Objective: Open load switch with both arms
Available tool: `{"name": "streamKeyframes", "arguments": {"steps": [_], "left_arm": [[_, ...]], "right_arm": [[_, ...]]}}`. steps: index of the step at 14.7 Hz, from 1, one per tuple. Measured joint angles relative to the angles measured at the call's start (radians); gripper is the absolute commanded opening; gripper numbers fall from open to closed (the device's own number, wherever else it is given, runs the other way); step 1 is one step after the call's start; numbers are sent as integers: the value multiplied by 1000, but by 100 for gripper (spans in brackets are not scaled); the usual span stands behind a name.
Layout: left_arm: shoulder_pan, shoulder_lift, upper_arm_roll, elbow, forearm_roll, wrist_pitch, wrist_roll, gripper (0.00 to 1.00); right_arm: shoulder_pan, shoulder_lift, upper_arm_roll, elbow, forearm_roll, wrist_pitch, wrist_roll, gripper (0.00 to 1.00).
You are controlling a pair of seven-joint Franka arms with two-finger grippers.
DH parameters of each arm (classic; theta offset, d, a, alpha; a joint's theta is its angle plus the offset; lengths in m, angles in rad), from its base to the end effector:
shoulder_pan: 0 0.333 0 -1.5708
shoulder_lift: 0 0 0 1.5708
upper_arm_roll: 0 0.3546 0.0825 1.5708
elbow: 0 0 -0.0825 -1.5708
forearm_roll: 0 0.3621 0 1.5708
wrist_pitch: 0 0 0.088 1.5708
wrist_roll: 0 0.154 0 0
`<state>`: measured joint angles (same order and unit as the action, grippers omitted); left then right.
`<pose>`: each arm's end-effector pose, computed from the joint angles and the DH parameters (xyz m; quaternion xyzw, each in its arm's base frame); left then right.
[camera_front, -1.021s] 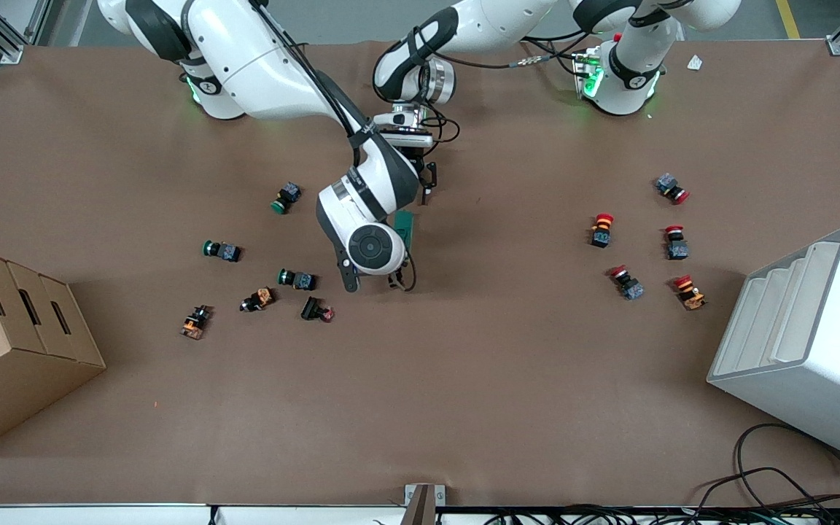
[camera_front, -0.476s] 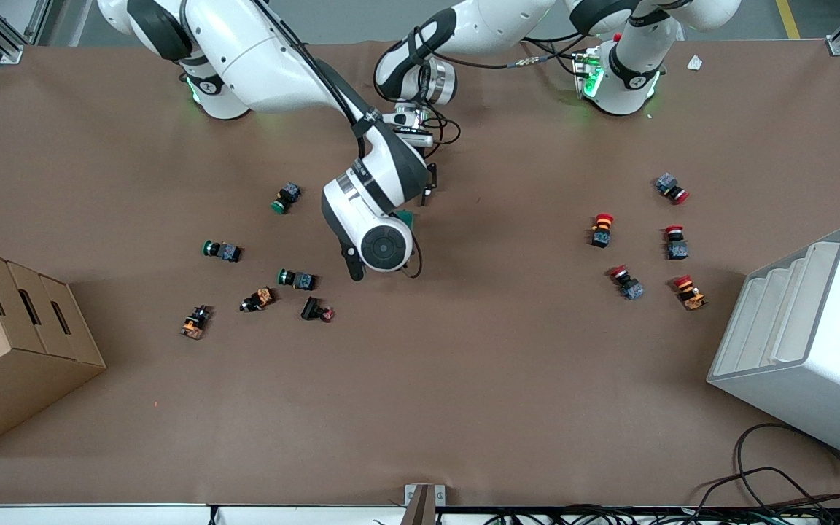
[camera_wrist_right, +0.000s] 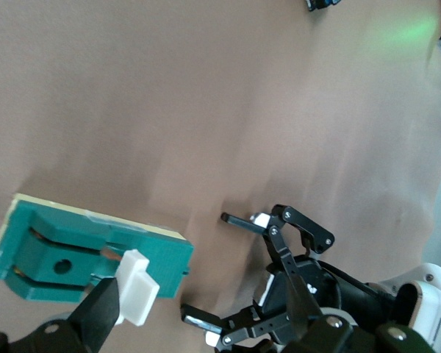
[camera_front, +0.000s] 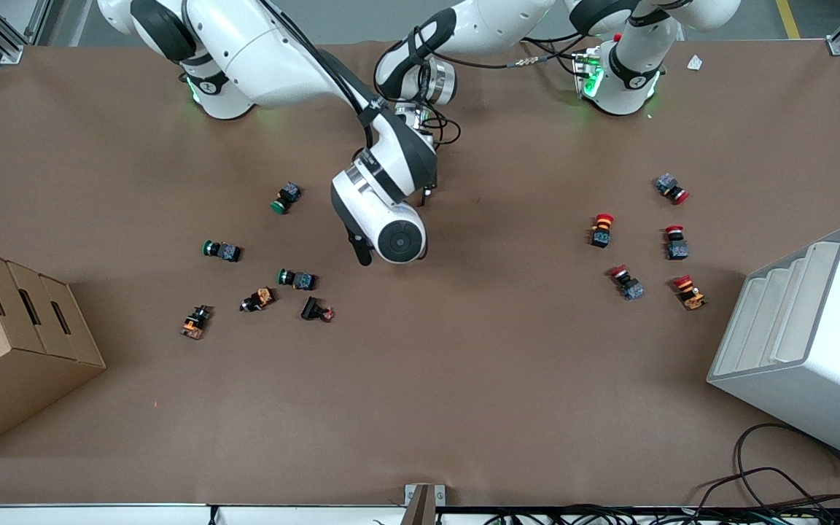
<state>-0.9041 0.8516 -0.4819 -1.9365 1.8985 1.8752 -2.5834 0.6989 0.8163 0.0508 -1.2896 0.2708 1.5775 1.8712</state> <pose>0.2349 -0.5738 0.0951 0.8514 -0.0582 0.5202 0.0340 0.4674 0.4817 0.2316 0.7869 -0.5402 -0.2112 0.2106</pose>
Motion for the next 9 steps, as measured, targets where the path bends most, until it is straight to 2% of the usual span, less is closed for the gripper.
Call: {"name": "streamKeyframes", "arguments": {"steps": [9], "left_arm": [[-1, 0, 1, 0, 1, -1, 0, 98]], "right_arm": [[4, 5, 12, -57, 0, 35, -4, 100]]}}
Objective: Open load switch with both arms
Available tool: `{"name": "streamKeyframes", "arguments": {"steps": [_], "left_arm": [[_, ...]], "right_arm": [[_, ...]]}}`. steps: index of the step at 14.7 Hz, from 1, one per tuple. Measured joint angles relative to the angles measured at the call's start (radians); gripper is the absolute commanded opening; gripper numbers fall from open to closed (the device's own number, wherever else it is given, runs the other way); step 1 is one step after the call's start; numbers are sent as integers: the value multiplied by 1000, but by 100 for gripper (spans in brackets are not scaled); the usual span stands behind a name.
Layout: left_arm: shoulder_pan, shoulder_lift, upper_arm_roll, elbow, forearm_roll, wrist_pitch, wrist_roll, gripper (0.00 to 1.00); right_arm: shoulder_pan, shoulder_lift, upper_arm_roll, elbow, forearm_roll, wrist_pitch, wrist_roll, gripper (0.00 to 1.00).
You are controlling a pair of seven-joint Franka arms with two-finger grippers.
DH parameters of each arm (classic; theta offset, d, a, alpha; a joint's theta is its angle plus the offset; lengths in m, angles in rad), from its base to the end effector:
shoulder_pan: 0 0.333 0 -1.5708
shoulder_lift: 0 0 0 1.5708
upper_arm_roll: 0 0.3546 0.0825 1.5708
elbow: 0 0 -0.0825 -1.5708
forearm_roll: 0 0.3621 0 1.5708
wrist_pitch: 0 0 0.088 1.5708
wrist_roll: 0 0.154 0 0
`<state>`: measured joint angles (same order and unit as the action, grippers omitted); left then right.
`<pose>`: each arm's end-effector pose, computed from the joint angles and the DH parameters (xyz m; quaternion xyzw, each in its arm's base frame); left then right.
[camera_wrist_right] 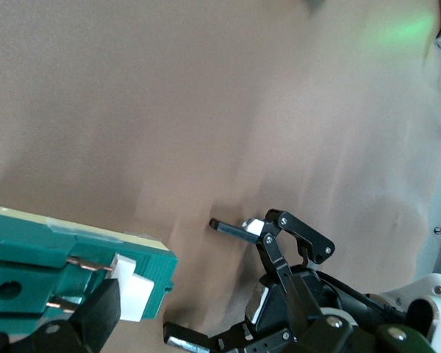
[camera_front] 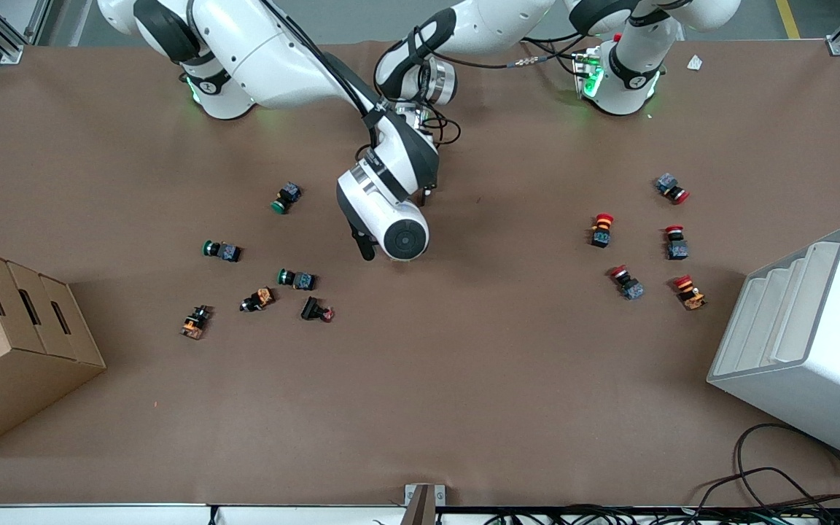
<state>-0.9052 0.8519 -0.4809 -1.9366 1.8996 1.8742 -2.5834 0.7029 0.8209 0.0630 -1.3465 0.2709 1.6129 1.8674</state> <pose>0.2349 -0.5738 0.0949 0.8509 -0.0588 0.5209 0.0339 0.4525 0.4806 0.2090 0.7853 -0.5358 -0.2159 0.2230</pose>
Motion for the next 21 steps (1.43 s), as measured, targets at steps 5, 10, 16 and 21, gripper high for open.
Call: {"name": "streamKeyframes", "arguments": {"steps": [5, 10, 16, 21], "left_arm": [[0, 0, 0, 0, 0, 0, 0, 98], [0, 1, 2, 0, 6, 0, 0, 98], [2, -3, 4, 17, -41, 0, 16, 100], [5, -61, -13, 143, -355, 5, 166, 99]], "right_arm": [[2, 0, -1, -2, -1, 7, -16, 100], [-54, -46, -38, 28, -116, 23, -293, 100], [-344, -209, -49, 28, -199, -31, -923, 100], [-558, -328, -50, 25, -282, -64, -1472, 100]]}}
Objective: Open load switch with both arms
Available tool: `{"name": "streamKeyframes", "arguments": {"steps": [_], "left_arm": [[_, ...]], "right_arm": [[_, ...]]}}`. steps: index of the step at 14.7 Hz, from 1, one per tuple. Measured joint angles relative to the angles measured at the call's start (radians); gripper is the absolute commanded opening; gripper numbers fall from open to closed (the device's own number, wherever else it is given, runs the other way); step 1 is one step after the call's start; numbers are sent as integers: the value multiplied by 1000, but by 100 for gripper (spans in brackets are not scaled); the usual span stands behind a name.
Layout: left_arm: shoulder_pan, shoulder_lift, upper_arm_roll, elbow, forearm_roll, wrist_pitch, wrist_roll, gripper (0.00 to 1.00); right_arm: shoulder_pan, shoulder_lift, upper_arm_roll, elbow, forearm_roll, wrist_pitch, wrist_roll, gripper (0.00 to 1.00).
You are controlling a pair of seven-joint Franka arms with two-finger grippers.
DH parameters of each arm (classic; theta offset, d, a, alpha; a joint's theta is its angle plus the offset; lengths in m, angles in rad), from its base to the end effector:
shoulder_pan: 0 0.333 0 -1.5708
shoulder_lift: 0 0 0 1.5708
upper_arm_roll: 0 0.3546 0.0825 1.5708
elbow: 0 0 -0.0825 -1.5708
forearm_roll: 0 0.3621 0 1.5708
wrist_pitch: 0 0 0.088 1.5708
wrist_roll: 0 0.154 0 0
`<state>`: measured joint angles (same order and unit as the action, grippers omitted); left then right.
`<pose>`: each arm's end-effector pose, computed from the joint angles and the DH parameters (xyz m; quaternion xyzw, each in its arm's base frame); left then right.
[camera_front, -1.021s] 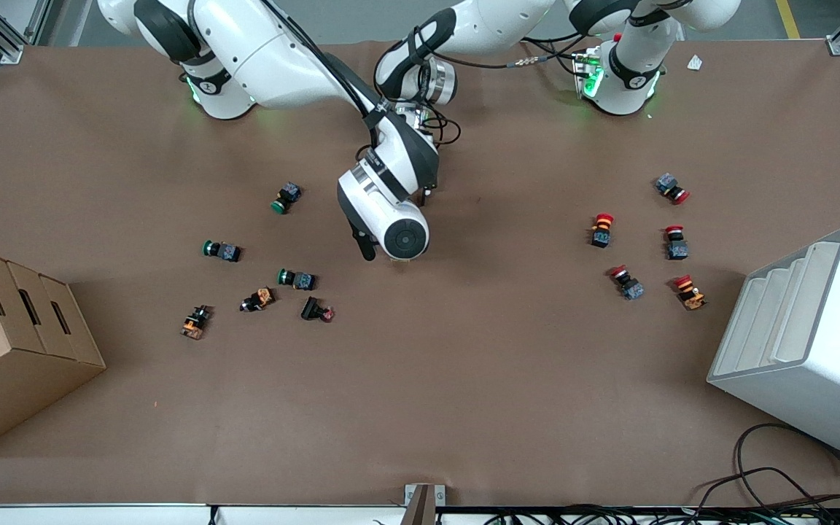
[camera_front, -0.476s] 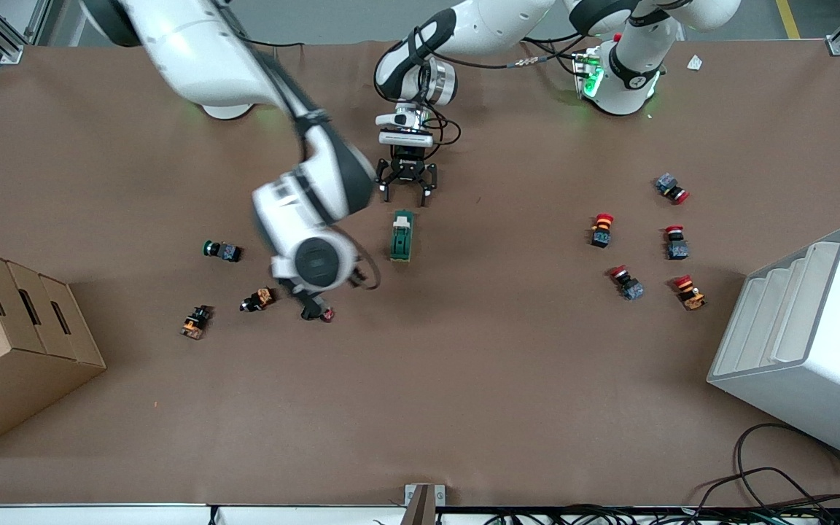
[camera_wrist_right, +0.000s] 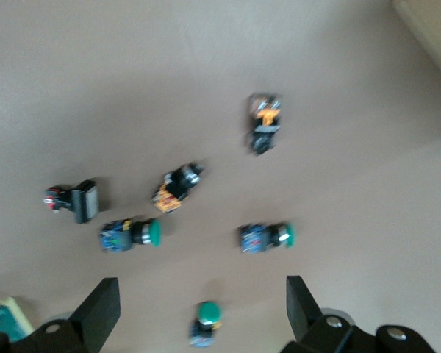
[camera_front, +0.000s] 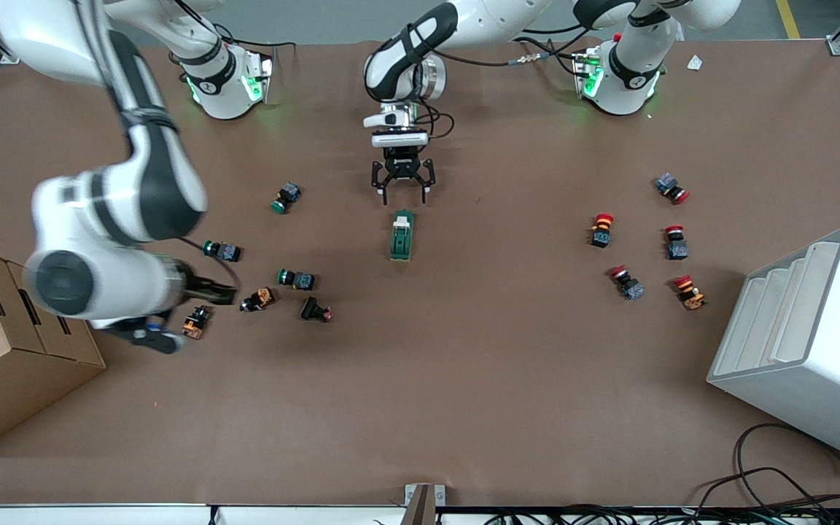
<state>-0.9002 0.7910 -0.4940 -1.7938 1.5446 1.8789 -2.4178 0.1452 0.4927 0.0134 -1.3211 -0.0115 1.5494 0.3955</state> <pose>0.2581 -0.5982 0.1562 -0.8839 -0.0471 -0.4643 0.0301 0.6487 0.1003 0.4277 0.9844 -0.1169 -0.1261 0.0384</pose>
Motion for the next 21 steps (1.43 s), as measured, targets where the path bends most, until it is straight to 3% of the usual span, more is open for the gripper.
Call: {"name": "streamKeyframes", "arguments": {"steps": [4, 9, 14, 21], "left_arm": [[34, -85, 0, 177, -309, 1, 280, 100], [197, -176, 1, 297, -554, 6, 559, 100], [434, -280, 3, 344, -749, 6, 964, 100], [750, -348, 2, 403, -992, 11, 1435, 100]], "right_arm": [[-97, -74, 1, -1, -29, -5, -258, 100], [-172, -122, 1, -1, -32, -35, -362, 100], [-185, -132, 5, 60, -35, -84, -365, 100], [-184, -139, 17, 81, -32, -120, -365, 100]]}}
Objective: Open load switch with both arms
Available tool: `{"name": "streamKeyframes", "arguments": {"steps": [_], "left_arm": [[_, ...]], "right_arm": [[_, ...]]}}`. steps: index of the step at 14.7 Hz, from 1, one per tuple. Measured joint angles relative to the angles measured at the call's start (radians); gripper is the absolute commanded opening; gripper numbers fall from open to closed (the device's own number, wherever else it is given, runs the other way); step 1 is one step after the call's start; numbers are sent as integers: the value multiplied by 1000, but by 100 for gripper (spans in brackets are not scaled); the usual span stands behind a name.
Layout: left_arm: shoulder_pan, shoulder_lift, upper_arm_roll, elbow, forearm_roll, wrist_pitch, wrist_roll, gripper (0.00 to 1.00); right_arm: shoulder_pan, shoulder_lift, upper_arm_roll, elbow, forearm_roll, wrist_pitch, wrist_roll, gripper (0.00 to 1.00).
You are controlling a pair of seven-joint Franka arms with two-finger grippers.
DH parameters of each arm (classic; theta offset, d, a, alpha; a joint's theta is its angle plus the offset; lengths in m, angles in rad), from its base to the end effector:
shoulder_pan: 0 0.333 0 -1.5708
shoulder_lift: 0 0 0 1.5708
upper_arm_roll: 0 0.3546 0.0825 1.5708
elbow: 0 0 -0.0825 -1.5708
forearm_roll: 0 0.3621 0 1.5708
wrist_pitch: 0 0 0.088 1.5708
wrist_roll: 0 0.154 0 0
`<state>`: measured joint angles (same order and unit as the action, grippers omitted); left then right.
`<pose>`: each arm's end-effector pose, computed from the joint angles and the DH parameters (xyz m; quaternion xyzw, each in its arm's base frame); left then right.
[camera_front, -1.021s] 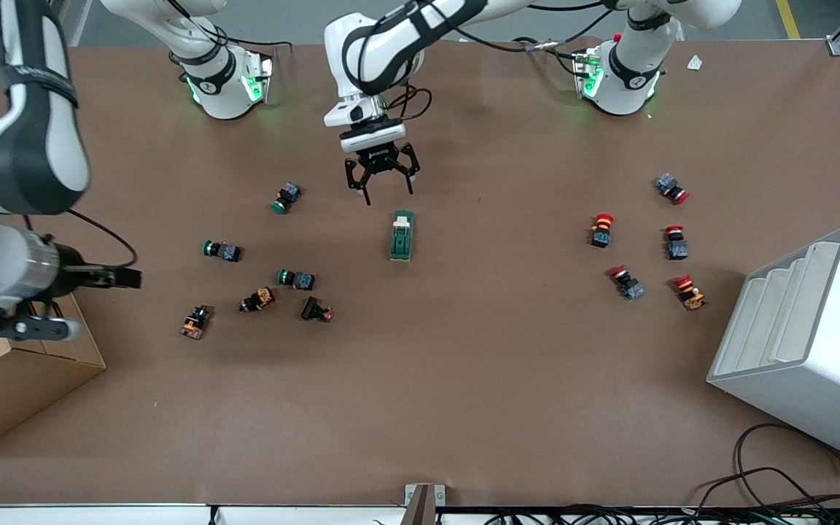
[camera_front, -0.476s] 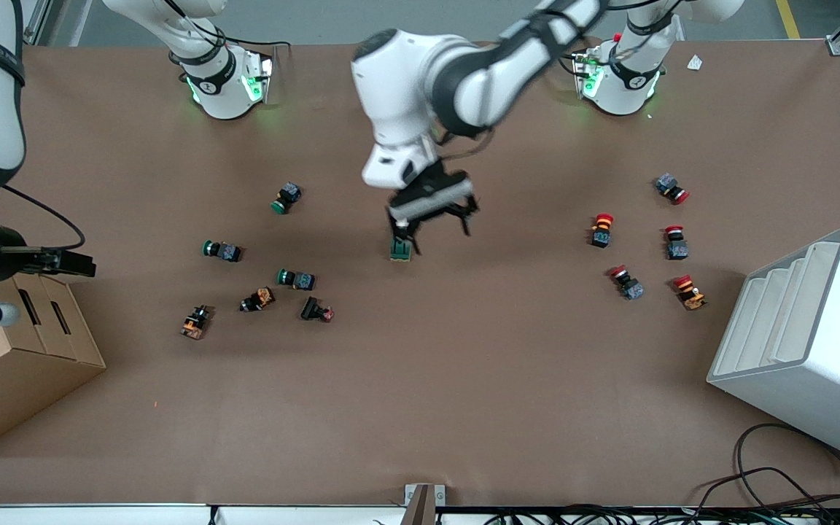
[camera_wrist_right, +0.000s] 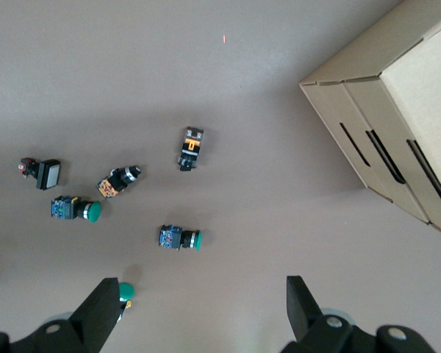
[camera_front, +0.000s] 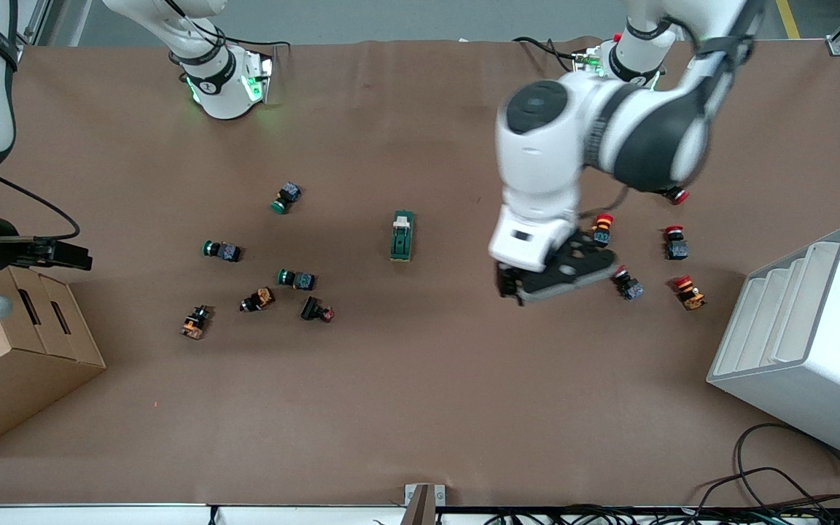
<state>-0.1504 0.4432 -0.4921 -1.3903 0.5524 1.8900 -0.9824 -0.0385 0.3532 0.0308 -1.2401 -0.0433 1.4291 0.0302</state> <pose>0.6244 -0.3124 0.4883 -0.9774 -0.1206 -0.1565 0.0746 0.6254 -0.0154 0.5454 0.9963 -0.0207 -0.0817 0.0171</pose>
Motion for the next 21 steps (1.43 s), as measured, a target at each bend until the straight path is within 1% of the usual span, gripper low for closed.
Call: {"name": "streamKeyframes", "arguments": {"steps": [3, 6, 10, 11, 13, 15, 19, 21], "left_arm": [[105, -48, -1, 2, -94, -2, 172, 100], [172, -90, -1, 2, -170, -45, 299, 100], [271, -158, 2, 2, -328, -89, 490, 100], [289, -184, 14, 2, -358, -111, 541, 100], [288, -237, 67, 2, -382, -179, 637, 100], [244, -287, 152, 2, -406, -262, 738, 100], [183, -365, 329, -11, -523, -403, 918, 100], [164, -397, 394, -29, -536, -450, 977, 100]], "right_arm": [[2, -24, 5, 2, 0, -17, 0, 100], [11, -62, 10, -6, 1, -35, 0, 100], [25, -120, 9, -68, 1, -38, 1, 100], [28, -136, 6, -84, 1, -38, 1, 100], [38, -171, -1, -114, 1, -40, 1, 100], [38, -211, -4, -140, 1, -47, 1, 100], [36, -320, -15, -222, 2, -55, 1, 100], [36, -374, -16, -260, 2, -55, 1, 100]]}}
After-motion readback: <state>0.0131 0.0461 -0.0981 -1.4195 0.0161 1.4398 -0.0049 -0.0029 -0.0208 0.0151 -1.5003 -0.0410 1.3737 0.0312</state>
